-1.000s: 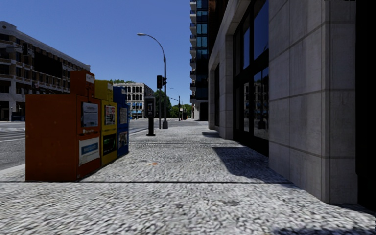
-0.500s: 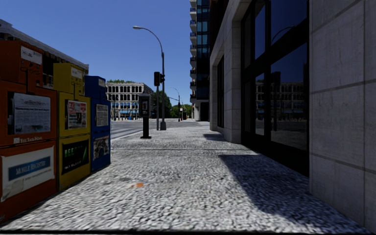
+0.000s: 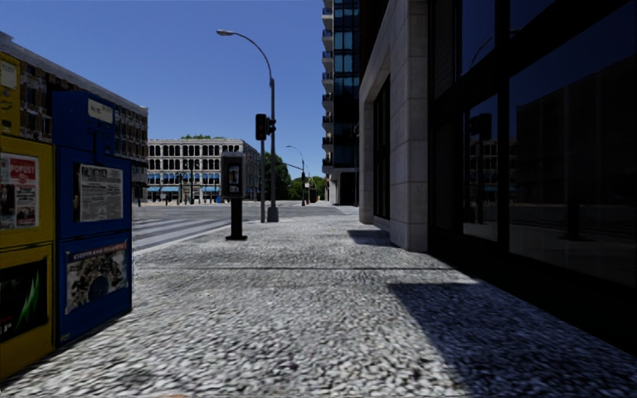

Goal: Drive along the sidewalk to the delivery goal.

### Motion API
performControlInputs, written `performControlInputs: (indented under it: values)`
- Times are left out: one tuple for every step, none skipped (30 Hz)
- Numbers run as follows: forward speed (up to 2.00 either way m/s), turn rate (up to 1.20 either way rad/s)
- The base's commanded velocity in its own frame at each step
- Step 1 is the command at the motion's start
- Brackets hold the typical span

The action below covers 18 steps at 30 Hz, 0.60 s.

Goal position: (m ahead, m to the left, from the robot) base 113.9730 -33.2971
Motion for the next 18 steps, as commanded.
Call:
performControlInputs:
  values:
    - [2.0,0.0]
    - [2.0,0.0]
    - [2.0,0.0]
    - [2.0,0.0]
    - [2.0,0.0]
    - [2.0,0.0]
    - [2.0,0.0]
    - [2.0,0.0]
    - [2.0,0.0]
    - [2.0,0.0]
    - [2.0,0.0]
    - [2.0,0.0]
    - [2.0,0.0]
    - [2.0,0.0]
    - [2.0,0.0]
    - [2.0,0.0]
    - [2.0,0.0]
    - [2.0,0.0]
